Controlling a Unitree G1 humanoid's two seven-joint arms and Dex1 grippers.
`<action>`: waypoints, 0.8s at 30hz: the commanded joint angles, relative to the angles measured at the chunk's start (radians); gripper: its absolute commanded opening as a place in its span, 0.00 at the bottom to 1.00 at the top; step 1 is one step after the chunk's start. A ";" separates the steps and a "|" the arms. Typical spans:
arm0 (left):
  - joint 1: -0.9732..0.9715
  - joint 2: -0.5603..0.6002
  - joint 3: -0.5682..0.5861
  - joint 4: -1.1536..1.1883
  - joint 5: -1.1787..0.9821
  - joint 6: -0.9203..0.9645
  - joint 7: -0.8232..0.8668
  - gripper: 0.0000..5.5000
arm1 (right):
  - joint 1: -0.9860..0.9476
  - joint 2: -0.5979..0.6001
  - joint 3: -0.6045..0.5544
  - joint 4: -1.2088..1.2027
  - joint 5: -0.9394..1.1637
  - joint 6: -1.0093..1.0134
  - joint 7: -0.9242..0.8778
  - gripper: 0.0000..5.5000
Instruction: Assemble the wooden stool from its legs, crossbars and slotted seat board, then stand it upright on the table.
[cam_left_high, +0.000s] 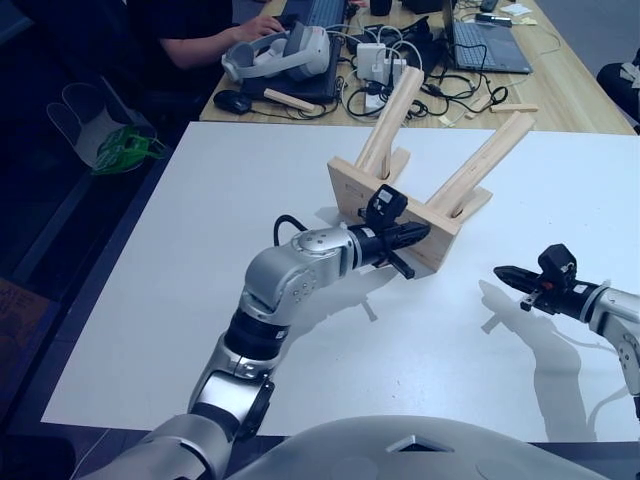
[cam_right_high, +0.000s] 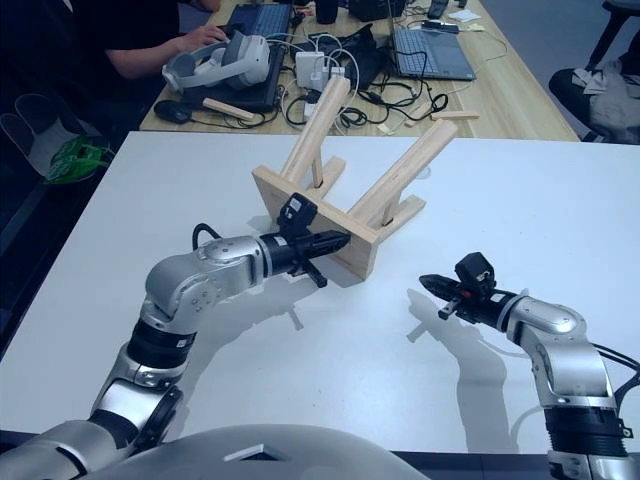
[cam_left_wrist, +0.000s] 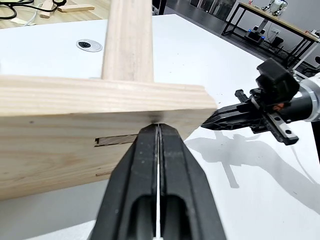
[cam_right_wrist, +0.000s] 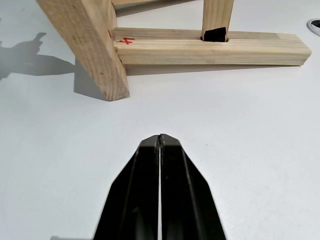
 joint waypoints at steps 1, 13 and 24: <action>-0.044 -0.037 -0.016 0.075 0.052 -0.045 -0.002 0.01 | -0.012 -0.003 0.001 -0.022 0.012 0.020 0.002 0.00; -0.233 -0.236 -0.004 0.468 0.214 -0.296 0.015 0.01 | -0.032 0.013 0.021 -0.035 0.019 0.028 0.000 0.00; -0.244 -0.301 0.173 0.136 0.003 -0.414 0.003 0.01 | -0.043 -0.009 0.021 -0.006 -0.008 0.018 -0.016 0.00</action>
